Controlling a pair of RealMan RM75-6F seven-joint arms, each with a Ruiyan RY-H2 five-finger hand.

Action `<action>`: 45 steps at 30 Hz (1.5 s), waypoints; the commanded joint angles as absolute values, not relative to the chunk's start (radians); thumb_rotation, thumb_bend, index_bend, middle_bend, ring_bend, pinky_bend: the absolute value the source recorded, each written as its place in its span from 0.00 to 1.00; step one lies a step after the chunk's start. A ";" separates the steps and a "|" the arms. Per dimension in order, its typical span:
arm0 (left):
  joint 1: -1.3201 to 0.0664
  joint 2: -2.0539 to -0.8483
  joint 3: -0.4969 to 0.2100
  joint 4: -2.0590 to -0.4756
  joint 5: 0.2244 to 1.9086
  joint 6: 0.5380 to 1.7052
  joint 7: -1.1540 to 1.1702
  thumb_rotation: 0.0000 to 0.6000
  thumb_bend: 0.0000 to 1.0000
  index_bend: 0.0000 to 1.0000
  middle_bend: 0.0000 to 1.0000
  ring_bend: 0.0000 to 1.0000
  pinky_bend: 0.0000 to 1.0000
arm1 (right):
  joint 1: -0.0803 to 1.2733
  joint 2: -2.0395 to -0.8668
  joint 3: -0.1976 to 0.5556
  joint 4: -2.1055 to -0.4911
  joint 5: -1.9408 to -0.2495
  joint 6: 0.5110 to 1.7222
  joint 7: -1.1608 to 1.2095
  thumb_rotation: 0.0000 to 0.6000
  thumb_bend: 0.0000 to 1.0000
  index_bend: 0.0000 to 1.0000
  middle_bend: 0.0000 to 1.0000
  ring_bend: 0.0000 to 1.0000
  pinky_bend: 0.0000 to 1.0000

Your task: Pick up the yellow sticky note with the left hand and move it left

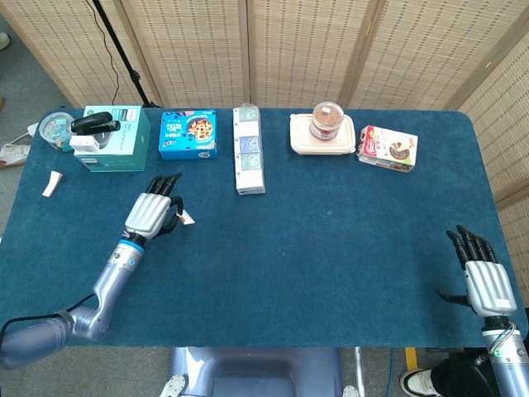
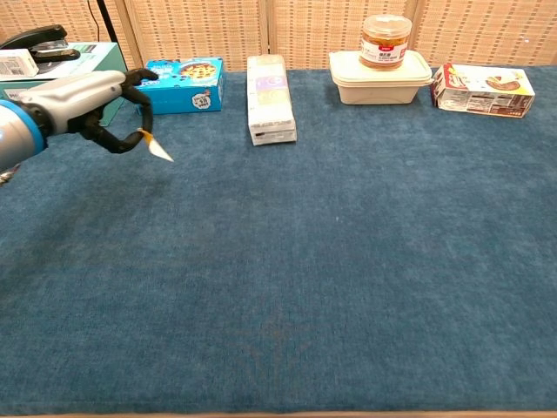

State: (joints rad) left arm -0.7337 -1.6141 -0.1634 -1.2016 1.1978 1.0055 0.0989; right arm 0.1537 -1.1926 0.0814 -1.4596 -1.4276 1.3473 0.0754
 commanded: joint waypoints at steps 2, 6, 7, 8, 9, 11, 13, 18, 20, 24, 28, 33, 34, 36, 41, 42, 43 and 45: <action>-0.767 -1.674 -0.165 -1.137 1.213 0.960 0.085 1.00 0.50 0.65 0.00 0.00 0.00 | 0.152 -1.191 0.083 -1.457 -1.424 1.349 0.079 1.00 0.00 0.00 0.00 0.00 0.05; -0.768 -1.690 -0.156 -1.116 1.198 0.917 0.089 1.00 0.48 0.61 0.00 0.00 0.00 | 0.149 -1.188 0.085 -1.456 -1.420 1.351 0.085 1.00 0.00 0.00 0.00 0.00 0.05; -0.768 -1.689 -0.153 -1.116 1.195 0.906 0.089 1.00 0.47 0.58 0.00 0.00 0.00 | 0.148 -1.187 0.085 -1.456 -1.420 1.353 0.086 1.00 0.00 0.00 0.00 0.00 0.05; -0.767 -1.683 -0.149 -1.119 1.190 0.892 0.090 1.00 0.44 0.52 0.00 0.00 0.00 | 0.148 -1.186 0.085 -1.457 -1.421 1.355 0.086 1.00 0.00 0.00 0.00 0.00 0.05; -0.766 -1.675 -0.147 -1.126 1.185 0.881 0.093 1.00 0.39 0.45 0.00 0.00 0.00 | 0.147 -1.185 0.085 -1.458 -1.421 1.356 0.086 1.00 0.00 0.00 0.00 0.00 0.05; -0.761 -1.654 -0.145 -1.149 1.177 0.870 0.103 1.00 0.32 0.35 0.00 0.00 0.00 | 0.147 -1.184 0.085 -1.460 -1.422 1.357 0.086 1.00 0.00 0.00 0.00 0.00 0.05; -0.755 -1.632 -0.142 -1.174 1.168 0.864 0.116 1.00 0.25 0.28 0.00 0.00 0.00 | 0.147 -1.184 0.084 -1.462 -1.423 1.357 0.086 1.00 0.00 0.00 0.00 0.00 0.05; -0.733 -1.570 -0.133 -1.255 1.145 0.871 0.165 1.00 0.13 0.04 0.00 0.00 0.00 | 0.147 -1.182 0.084 -1.467 -1.425 1.358 0.084 1.00 0.00 0.00 0.00 0.00 0.05; -0.722 -1.545 -0.131 -1.294 1.137 0.882 0.181 1.00 0.10 0.00 0.00 0.00 0.00 | 0.147 -1.181 0.084 -1.471 -1.427 1.359 0.083 1.00 0.00 0.00 0.00 0.00 0.05; -0.706 -1.491 -0.114 -1.367 1.112 0.880 0.228 1.00 0.08 0.00 0.00 0.00 0.00 | 0.146 -1.178 0.083 -1.479 -1.432 1.365 0.083 1.00 0.00 0.00 0.00 0.00 0.05; -0.708 -1.470 -0.113 -1.403 1.068 0.866 0.270 1.00 0.06 0.00 0.00 0.00 0.00 | 0.145 -1.176 0.083 -1.483 -1.434 1.368 0.084 1.00 0.00 0.00 0.00 0.00 0.05; -0.708 -1.447 -0.112 -1.435 1.053 0.854 0.273 1.00 0.06 0.04 0.00 0.00 0.00 | 0.143 -1.173 0.084 -1.486 -1.439 1.375 0.088 1.00 0.00 0.00 0.00 0.00 0.05; -0.708 -1.438 -0.110 -1.445 1.054 0.854 0.275 1.00 0.06 0.05 0.00 0.00 0.00 | 0.142 -1.172 0.084 -1.487 -1.439 1.377 0.088 1.00 0.00 0.00 0.00 0.00 0.05; -0.703 -1.424 -0.106 -1.464 1.058 0.866 0.284 1.00 0.06 0.05 0.00 0.00 0.00 | 0.141 -1.170 0.085 -1.487 -1.440 1.380 0.088 1.00 0.00 0.00 0.00 0.00 0.05; -0.650 -1.364 -0.079 -1.552 1.085 0.967 0.324 1.00 0.06 0.04 0.00 0.00 0.00 | 0.136 -1.162 0.086 -1.496 -1.448 1.397 0.092 1.00 0.00 0.00 0.00 0.00 0.05; -0.637 -1.353 -0.072 -1.570 1.092 0.991 0.332 1.00 0.06 0.04 0.00 0.00 0.00 | 0.134 -1.161 0.086 -1.498 -1.449 1.401 0.093 1.00 0.00 0.00 0.00 0.00 0.05; -0.624 -1.343 -0.067 -1.584 1.099 1.015 0.340 1.00 0.06 0.04 0.00 0.00 0.00 | 0.133 -1.159 0.086 -1.500 -1.451 1.403 0.093 1.00 0.00 0.00 0.00 0.00 0.05; -0.592 -1.321 -0.055 -1.614 1.119 1.074 0.351 1.00 0.07 0.03 0.00 0.00 0.00 | 0.131 -1.156 0.086 -1.505 -1.456 1.410 0.094 1.00 0.00 0.00 0.00 0.00 0.05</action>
